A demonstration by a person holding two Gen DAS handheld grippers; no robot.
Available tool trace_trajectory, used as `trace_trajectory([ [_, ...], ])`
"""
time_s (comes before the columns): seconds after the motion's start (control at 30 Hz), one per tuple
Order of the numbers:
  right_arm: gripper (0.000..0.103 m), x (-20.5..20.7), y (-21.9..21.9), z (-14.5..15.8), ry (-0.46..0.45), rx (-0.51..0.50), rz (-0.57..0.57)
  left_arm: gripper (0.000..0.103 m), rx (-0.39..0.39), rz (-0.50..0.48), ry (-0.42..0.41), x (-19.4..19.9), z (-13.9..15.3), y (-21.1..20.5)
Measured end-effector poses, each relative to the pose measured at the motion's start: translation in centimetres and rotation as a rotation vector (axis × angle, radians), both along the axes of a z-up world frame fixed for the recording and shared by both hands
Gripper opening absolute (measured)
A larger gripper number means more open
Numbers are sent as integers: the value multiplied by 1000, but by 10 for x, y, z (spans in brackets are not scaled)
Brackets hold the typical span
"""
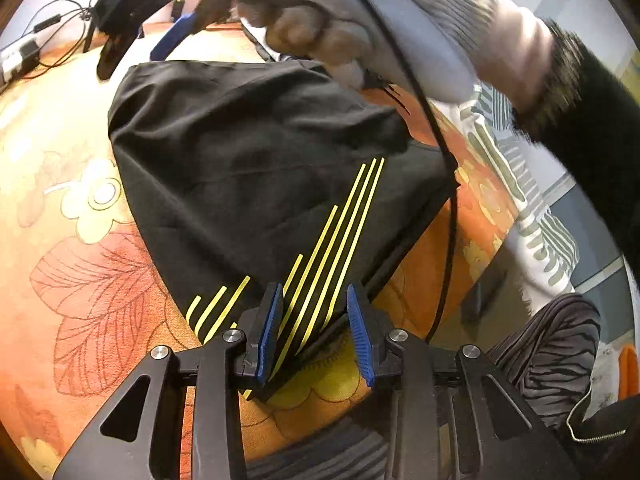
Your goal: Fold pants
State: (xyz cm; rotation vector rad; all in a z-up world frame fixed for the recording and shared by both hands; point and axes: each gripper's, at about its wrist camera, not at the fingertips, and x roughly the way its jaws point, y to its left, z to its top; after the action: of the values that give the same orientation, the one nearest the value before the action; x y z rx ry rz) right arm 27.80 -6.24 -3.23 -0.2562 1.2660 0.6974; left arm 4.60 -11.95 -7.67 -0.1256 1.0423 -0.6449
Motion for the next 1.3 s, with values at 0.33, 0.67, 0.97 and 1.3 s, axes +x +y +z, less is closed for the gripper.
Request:
trace_trajectory([
  [0.33,9,-3,24,-22,9,-73,168,33,17,-22,-40,-8,-3,-9],
  [0.67,12,15,11,-10,-52,-62,-3,35,22,-20,-59,-13,-4,-15],
  [0.97,36,-3,66,-32,18,-256,244,38,47,-36,-79,-15,-3,-21],
  [1.3,5,-14,53,-1,-8,-257,219,38,37,-42,-75,-16,-4,-17],
])
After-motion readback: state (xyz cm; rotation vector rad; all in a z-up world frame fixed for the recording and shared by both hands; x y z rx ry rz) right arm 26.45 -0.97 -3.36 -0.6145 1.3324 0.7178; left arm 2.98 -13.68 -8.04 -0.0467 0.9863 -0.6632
